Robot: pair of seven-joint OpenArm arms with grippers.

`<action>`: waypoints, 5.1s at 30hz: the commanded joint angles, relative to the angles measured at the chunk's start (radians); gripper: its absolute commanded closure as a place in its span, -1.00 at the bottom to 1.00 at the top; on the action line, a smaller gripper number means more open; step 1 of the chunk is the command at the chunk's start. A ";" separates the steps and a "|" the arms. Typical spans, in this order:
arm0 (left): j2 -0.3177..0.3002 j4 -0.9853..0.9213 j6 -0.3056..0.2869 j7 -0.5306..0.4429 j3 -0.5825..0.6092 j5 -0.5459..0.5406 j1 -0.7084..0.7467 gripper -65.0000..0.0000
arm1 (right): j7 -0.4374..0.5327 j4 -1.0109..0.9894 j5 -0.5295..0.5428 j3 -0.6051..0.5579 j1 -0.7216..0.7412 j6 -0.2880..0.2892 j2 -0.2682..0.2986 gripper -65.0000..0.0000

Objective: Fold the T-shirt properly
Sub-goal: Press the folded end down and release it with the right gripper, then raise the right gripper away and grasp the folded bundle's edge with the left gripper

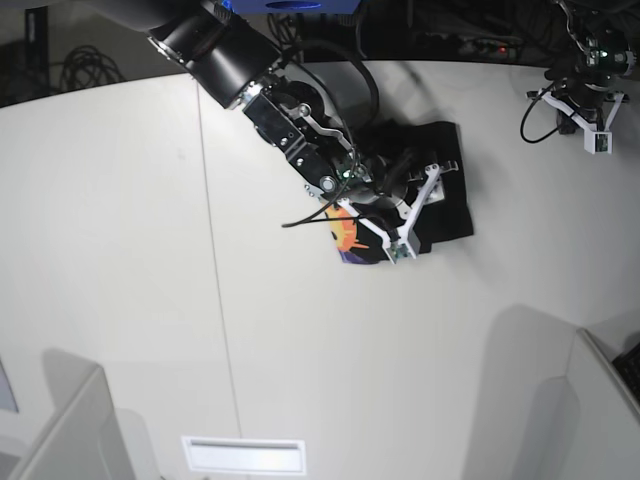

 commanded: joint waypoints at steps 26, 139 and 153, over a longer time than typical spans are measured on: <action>-0.010 0.041 -0.007 -0.018 -0.008 -0.089 0.023 1.00 | 0.068 0.228 0.229 -0.106 0.142 0.004 0.078 -0.12; -0.041 -0.214 0.253 0.102 0.453 -0.733 -0.127 1.00 | 0.074 0.464 0.229 0.693 -0.389 0.191 0.349 1.00; -0.118 -0.122 0.310 0.102 0.453 -0.735 -0.084 1.00 | 0.073 0.466 0.229 0.716 -0.418 0.199 0.349 1.00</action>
